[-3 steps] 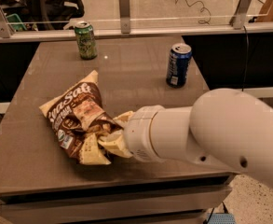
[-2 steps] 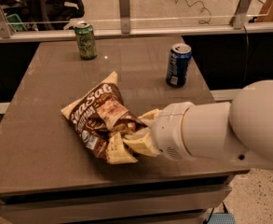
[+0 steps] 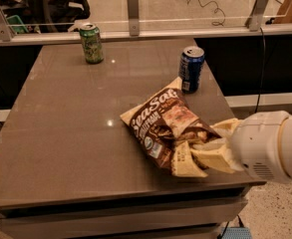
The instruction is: Move brown chip bag near pepsi can
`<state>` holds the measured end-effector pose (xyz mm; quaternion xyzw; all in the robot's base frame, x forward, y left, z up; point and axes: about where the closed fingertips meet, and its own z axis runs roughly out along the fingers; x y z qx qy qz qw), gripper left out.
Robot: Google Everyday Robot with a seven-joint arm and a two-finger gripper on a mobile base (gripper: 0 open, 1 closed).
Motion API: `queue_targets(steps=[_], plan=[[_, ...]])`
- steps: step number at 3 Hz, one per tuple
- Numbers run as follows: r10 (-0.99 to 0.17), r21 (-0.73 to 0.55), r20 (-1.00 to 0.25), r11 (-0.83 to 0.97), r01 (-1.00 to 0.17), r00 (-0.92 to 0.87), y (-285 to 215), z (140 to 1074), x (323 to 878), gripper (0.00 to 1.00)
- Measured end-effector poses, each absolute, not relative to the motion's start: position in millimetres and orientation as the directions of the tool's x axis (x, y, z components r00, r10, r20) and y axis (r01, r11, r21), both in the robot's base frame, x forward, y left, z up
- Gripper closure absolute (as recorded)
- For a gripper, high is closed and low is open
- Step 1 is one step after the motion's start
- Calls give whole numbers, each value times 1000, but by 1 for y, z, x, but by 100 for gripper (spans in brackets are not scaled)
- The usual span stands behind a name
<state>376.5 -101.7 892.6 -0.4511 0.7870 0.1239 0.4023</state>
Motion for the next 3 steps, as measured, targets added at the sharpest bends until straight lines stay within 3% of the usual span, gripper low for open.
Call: queue_targets(steps=[2,3], plan=[[-527,-157,-764,711,-686,-372,-181,893,381,100],[-496,-150,-780,741,-655,-383,-192,891,395,100]])
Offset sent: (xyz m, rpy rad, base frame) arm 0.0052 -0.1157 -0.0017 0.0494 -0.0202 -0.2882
